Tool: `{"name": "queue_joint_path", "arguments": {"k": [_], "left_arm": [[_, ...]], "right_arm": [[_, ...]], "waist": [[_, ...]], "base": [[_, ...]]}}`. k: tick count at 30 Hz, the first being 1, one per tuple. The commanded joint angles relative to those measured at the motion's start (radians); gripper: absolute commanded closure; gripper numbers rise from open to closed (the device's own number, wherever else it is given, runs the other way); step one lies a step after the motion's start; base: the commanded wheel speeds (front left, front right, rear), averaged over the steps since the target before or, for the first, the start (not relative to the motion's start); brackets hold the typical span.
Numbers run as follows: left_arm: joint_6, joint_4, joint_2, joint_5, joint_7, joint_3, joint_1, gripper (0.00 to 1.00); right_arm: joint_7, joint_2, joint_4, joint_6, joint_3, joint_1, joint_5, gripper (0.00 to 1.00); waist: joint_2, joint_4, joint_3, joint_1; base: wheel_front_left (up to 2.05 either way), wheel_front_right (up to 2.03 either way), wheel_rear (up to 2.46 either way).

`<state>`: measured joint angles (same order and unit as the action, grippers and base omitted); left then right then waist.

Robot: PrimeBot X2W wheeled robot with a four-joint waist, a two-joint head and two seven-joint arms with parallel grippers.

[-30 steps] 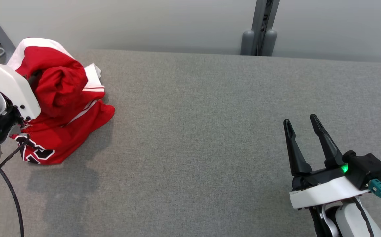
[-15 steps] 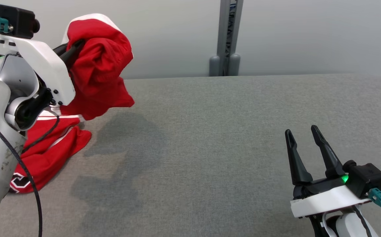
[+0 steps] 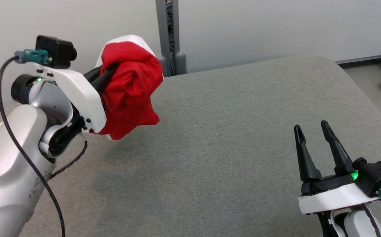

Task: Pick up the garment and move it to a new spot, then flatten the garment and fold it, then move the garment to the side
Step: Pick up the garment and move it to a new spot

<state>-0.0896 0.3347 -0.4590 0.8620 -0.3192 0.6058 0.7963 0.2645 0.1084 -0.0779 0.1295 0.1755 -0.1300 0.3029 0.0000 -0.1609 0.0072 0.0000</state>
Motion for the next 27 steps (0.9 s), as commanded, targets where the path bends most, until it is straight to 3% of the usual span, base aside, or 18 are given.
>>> {"name": "queue_joint_path", "arguments": {"k": [1,7,12,23,26,27], "left_arm": [[0.014,-0.007,0.003,-0.013,0.016,0.009,-0.027,1.0],[0.052,-0.004,0.05,-0.031,0.067,0.035,-0.089,1.0],[0.054,0.057,0.129,-0.028,0.145,0.049,-0.125,1.0],[-0.009,0.352,0.314,-0.065,0.365,0.118,-0.118,1.0],[-0.025,0.433,0.348,-0.075,0.423,0.147,-0.106,0.67],[-0.029,0.458,0.358,-0.073,0.435,0.154,-0.102,0.31]], "right_arm": [[0.001,0.009,0.01,0.002,-0.001,0.003,0.001,0.0],[0.001,0.01,0.018,0.002,0.0,-0.014,0.005,0.0],[0.001,0.016,0.01,0.002,0.01,-0.025,0.011,0.0],[0.001,0.017,-0.002,0.002,0.05,-0.055,0.018,0.0],[0.001,0.02,-0.007,0.002,0.055,-0.062,0.018,0.0],[0.001,0.021,-0.008,0.002,0.055,-0.063,0.019,0.0]], "waist": [[0.0,-0.043,0.011,0.0],[0.0,-0.091,0.041,0.0],[0.0,-0.112,0.056,0.0],[0.0,-0.177,0.114,0.0],[0.0,-0.189,0.13,0.0],[0.0,-0.19,0.133,0.0]], "base": [[0.0,0.0,0.0],[0.0,0.0,0.0],[0.0,0.0,0.0],[0.0,0.0,0.0],[0.0,0.0,0.0],[0.0,0.0,0.0]]}}
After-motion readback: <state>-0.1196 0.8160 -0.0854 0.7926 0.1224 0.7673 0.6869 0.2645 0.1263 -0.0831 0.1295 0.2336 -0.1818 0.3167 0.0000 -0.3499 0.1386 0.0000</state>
